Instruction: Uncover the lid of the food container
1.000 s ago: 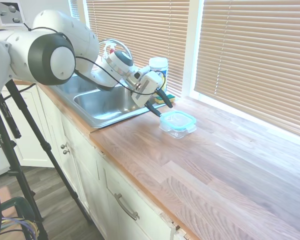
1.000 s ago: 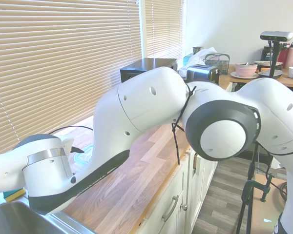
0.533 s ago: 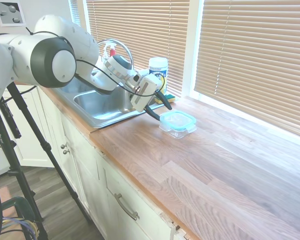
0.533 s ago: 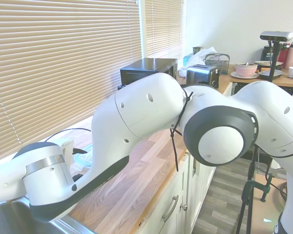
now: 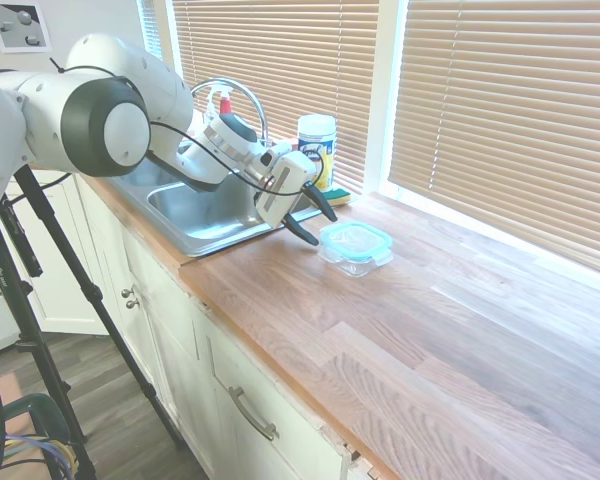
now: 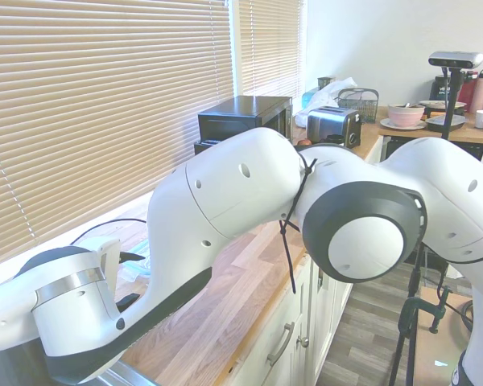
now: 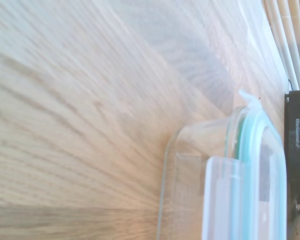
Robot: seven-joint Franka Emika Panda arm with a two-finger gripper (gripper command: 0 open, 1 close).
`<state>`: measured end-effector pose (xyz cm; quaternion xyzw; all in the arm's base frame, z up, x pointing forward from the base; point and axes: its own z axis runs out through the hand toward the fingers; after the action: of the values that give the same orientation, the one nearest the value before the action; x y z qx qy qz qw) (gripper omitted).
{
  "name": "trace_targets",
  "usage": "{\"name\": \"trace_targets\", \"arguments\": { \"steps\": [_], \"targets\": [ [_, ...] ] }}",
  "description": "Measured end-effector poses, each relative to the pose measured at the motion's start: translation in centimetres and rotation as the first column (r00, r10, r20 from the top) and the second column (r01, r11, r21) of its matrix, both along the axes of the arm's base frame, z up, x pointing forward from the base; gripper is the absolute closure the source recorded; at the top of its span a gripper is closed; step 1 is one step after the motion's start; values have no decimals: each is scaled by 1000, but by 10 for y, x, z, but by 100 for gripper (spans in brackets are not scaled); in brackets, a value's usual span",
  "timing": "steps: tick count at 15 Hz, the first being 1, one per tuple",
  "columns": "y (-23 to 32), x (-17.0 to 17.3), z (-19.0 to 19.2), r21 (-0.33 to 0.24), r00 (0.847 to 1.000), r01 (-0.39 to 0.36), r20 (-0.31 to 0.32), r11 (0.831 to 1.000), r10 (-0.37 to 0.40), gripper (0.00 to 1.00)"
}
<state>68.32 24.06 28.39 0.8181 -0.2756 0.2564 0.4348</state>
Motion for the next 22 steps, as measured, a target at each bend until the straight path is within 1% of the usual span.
{"name": "trace_targets", "arguments": {
  "steps": [4, 7, 12, 14, 16, 20, 22],
  "targets": [
    [-1, 0, -7, -7, 1000, 1, -7, 1000, -1, 100],
    [-4, 2, -6, -17, 1000, -1, 2, 1000, 2, 100],
    [-9, 9, 2, 0, 1000, 8, 27, 1000, -8, 100],
    [-14, 12, 9, 26, 999, 28, 34, 999, -29, 100],
    [-18, 16, 15, 76, 998, 57, 34, 995, -60, 100],
    [-25, 23, 27, 151, 995, 94, 17, 984, -98, 100],
    [-30, 26, 34, 190, 993, 111, 5, 976, -114, 100]
  ]
}}
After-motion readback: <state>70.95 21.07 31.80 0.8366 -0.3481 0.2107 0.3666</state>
